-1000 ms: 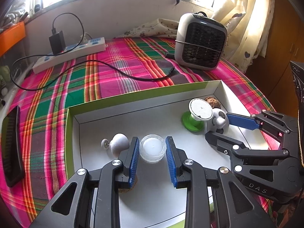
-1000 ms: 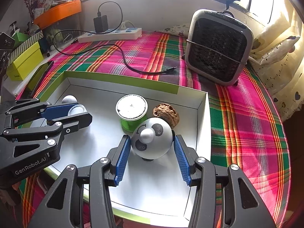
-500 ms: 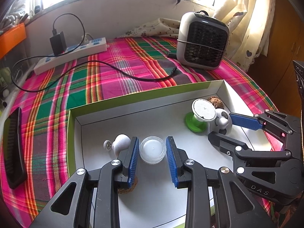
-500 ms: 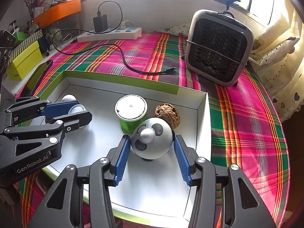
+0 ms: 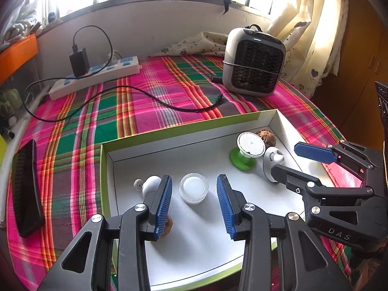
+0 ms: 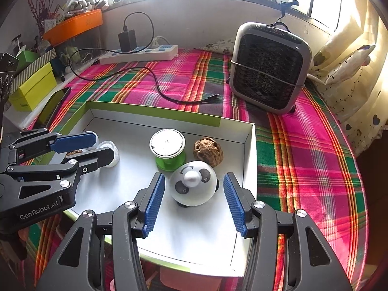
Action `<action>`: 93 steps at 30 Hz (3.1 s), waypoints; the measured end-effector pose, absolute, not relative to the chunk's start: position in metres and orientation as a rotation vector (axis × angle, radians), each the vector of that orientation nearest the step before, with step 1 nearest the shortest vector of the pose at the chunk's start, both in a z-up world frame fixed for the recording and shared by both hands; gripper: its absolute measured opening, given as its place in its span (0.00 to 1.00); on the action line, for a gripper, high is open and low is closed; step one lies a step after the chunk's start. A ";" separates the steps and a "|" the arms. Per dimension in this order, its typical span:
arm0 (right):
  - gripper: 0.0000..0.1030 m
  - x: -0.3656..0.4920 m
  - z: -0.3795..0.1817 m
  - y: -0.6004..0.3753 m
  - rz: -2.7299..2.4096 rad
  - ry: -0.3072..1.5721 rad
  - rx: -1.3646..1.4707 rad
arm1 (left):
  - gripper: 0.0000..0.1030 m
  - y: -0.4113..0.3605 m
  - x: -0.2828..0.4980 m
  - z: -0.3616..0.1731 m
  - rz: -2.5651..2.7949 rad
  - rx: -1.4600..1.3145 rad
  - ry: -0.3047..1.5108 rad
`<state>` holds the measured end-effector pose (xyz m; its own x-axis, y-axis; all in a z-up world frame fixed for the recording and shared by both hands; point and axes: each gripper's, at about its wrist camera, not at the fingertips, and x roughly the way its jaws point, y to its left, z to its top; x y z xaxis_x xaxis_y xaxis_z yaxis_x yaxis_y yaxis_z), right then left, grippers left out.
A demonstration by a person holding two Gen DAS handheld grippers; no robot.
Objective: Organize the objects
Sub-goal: 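Lower the cup and panda ball onto the box floor and open both tools, then withdraw both open tools from the box toward the cables in front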
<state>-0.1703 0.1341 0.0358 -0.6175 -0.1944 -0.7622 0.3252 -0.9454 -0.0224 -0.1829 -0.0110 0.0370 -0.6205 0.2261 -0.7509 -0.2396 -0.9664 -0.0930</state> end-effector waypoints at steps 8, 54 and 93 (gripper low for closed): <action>0.50 -0.153 0.051 0.141 -2.603 0.205 1.141 | 0.36 -0.016 -0.163 0.056 2.637 -1.152 0.028; 0.50 -0.079 0.041 0.163 -2.592 0.094 1.131 | 0.36 -0.021 -0.078 0.035 2.516 -1.168 -0.008; 0.50 -0.073 0.022 0.145 -2.506 0.059 1.193 | 0.39 -0.005 -0.061 0.019 2.391 -1.173 0.113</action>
<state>-0.0732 0.1449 0.0220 -0.5768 -0.3045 -0.7580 0.3401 -0.9332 0.1161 -0.0615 -0.0049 0.0191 -0.5230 0.3756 -0.7651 -0.4460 -0.8856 -0.1298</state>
